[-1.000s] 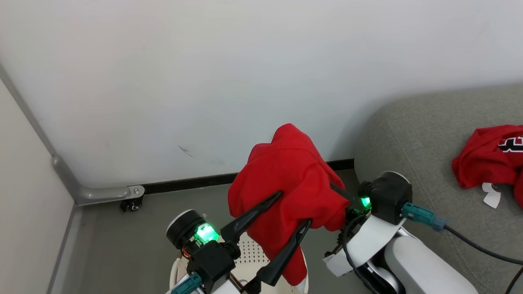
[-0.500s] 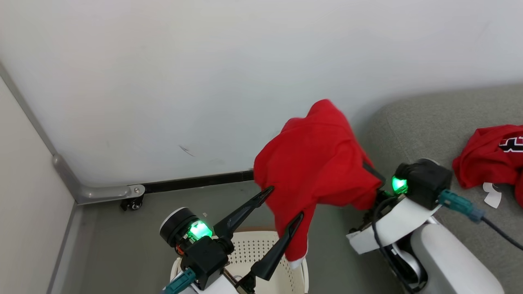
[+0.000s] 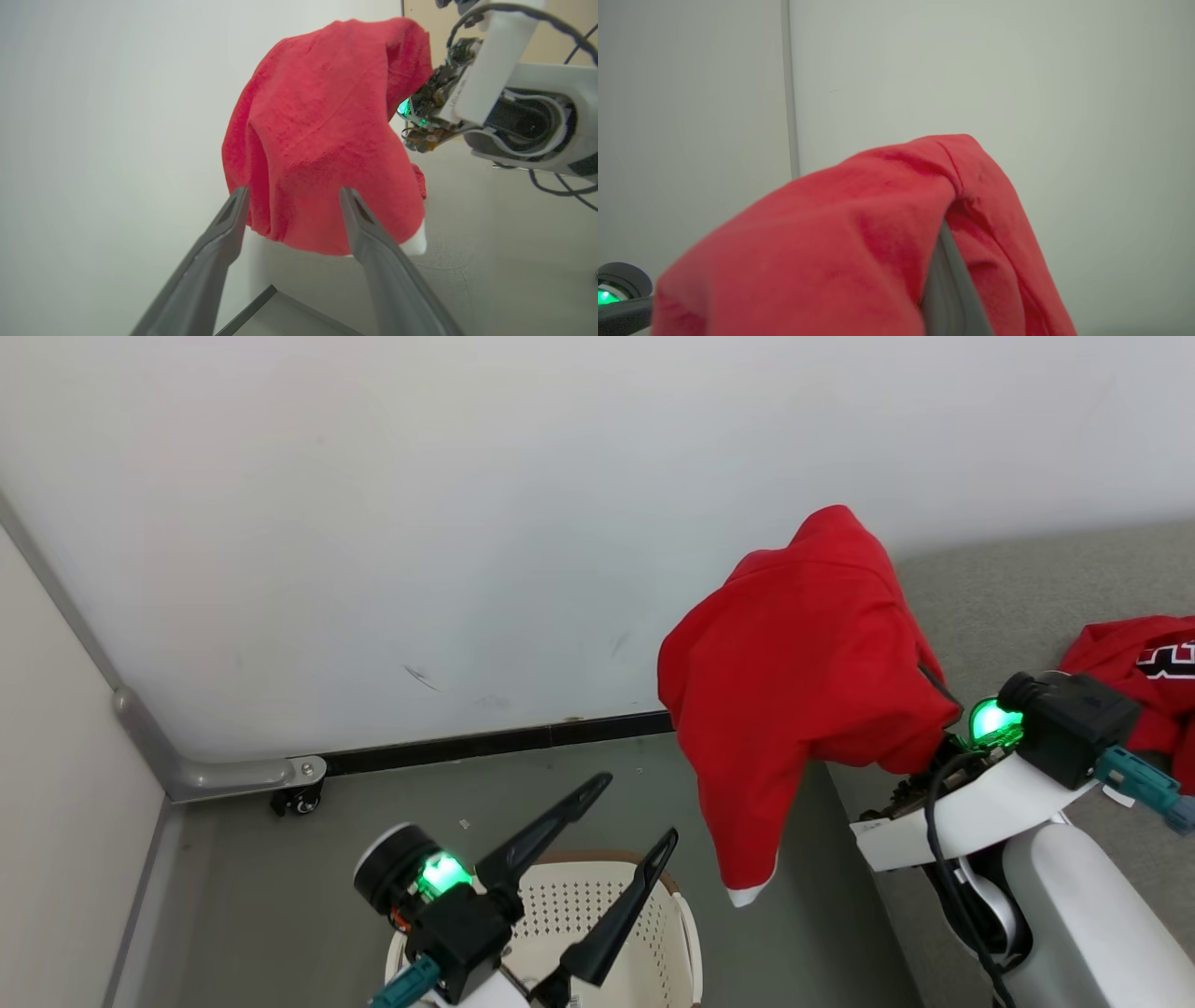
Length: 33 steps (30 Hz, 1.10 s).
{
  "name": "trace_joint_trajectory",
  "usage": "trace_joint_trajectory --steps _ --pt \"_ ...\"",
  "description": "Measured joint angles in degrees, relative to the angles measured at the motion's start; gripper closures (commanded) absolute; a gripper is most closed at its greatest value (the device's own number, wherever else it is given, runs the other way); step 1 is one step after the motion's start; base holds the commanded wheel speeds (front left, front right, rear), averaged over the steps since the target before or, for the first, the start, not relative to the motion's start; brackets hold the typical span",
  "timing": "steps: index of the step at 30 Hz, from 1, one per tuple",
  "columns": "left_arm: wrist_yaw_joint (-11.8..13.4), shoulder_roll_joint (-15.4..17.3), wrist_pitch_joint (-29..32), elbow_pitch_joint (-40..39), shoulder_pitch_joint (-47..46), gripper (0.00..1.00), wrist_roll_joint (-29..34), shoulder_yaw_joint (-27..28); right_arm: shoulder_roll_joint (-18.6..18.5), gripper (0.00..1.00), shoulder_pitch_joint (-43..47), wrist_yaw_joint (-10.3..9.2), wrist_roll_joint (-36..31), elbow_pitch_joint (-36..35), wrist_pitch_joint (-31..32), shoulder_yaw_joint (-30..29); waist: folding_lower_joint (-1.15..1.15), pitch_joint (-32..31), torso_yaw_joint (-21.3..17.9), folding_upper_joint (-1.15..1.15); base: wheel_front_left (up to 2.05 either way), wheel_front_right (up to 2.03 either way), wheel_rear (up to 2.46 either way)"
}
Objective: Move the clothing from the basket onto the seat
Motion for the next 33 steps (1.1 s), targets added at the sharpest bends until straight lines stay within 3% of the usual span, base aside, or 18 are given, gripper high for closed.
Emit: trace_joint_trajectory --steps 10,33 --pt "0.0 1.7 0.0 2.9 3.1 0.00 0.0 -2.8 -0.6 1.00 0.0 0.00 -0.6 -1.6 0.0 -2.9 0.00 0.1 -0.4 0.00 0.00 0.00 0.00" --pt "0.0 2.1 0.0 9.2 7.8 0.00 -0.6 -1.8 -2.5 1.00 3.6 0.00 -2.3 -3.0 0.0 -13.6 0.00 0.6 -2.6 0.00 0.00 0.00 0.00"
